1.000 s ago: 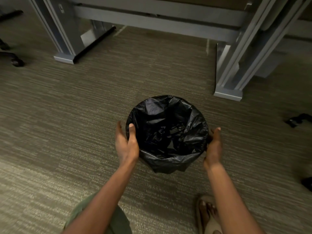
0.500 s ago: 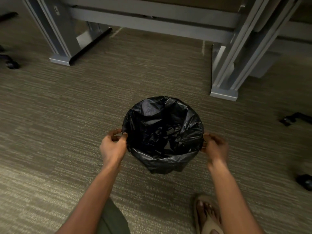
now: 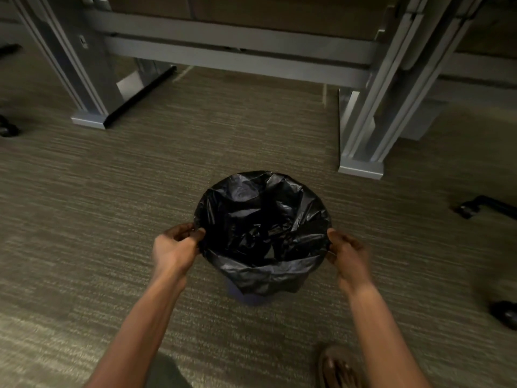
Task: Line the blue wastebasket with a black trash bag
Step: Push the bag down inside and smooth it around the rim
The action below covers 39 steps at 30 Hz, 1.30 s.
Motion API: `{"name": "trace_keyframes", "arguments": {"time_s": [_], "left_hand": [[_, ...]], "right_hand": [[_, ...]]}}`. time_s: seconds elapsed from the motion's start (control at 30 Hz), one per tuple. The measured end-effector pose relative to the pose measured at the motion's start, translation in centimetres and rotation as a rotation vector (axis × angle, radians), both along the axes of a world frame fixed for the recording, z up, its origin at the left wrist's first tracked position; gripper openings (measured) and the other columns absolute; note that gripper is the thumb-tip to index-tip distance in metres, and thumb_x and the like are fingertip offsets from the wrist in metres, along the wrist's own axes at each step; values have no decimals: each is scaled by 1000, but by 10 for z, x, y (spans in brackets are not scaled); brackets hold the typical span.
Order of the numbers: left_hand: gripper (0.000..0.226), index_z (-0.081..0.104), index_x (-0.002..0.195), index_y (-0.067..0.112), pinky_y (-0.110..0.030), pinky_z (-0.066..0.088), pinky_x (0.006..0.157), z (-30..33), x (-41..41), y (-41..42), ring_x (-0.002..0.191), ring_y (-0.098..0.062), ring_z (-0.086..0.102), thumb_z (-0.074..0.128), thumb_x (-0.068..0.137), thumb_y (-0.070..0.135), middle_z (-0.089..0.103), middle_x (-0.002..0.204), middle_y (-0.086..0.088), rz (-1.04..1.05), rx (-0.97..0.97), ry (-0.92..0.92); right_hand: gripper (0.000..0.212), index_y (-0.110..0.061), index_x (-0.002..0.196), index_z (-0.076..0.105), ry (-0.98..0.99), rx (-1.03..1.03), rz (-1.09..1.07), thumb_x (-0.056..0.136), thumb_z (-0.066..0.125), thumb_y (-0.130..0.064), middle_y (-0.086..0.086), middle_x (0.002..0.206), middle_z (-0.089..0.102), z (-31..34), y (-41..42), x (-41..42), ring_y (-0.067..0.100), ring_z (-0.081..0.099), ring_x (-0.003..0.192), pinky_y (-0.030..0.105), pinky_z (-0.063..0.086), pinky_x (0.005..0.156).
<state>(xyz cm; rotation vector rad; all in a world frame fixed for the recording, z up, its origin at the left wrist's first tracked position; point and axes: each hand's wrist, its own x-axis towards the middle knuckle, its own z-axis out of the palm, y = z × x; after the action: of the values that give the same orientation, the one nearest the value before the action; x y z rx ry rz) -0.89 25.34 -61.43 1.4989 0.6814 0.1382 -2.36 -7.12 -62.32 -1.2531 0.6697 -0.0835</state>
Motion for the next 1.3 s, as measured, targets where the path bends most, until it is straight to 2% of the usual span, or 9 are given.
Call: {"name": "trace_keyframes", "arguments": {"time_s": [0.23,0.33,0.47,0.6,0.73,0.87,1.07,1.2,1.3], "left_hand": [[10,74,90,14,-19,56,51,12,60,-2,68,-14,70,77,90,5,76,85,-5,-32,18,-60],[8,76,89,12,-29,59,66,14,87,6,75,-20,70,75,89,4,75,88,-9,-48,65,-61],[10,75,86,12,-43,61,82,21,116,29,86,-27,71,72,90,4,74,91,-14,-64,174,-72],[23,71,77,18,-30,59,64,30,138,64,78,-24,67,69,93,2,70,92,-14,-45,245,-59],[17,70,81,8,-33,55,68,31,146,94,75,-23,63,66,96,0,67,84,-13,-18,274,-16],[16,73,108,-4,-22,53,50,23,147,116,64,-19,59,65,95,-3,64,76,-10,-16,325,-8],[30,71,120,-13,-52,59,95,6,146,123,112,-41,72,68,95,4,73,120,-32,-2,435,65],[30,73,121,-11,-57,58,99,5,144,124,115,-45,72,66,97,7,73,120,-33,-23,499,66],[31,71,119,-13,-58,56,100,9,139,123,117,-50,69,58,104,11,71,120,-37,-72,529,75]], "right_hand": [[7,-10,89,71,-30,-4,-55,96,71,-10,6,86,75,22,3,59,13,72,68,21,56,50],[11,-10,85,69,-50,-14,-43,95,71,-8,7,85,73,27,14,88,15,71,68,22,56,49],[18,-13,79,69,-58,-38,39,97,70,-9,10,88,73,30,37,125,23,71,78,30,57,63],[23,-14,75,65,-77,-81,102,97,70,-10,11,85,71,30,72,155,18,67,69,23,54,51],[31,-16,68,59,-59,-75,126,97,70,-11,12,84,69,25,109,176,23,64,74,34,53,62],[30,-17,68,61,-34,-83,180,96,70,-12,12,83,68,17,130,186,25,64,77,43,53,78],[24,-17,76,60,37,-97,208,97,70,-16,21,108,72,1,144,184,33,68,102,53,54,99],[21,-20,80,60,38,-142,250,98,69,-21,23,118,74,2,145,184,38,70,114,56,55,102],[24,-19,85,64,38,-249,314,97,69,-39,18,117,76,8,141,180,37,72,112,55,56,100]]}}
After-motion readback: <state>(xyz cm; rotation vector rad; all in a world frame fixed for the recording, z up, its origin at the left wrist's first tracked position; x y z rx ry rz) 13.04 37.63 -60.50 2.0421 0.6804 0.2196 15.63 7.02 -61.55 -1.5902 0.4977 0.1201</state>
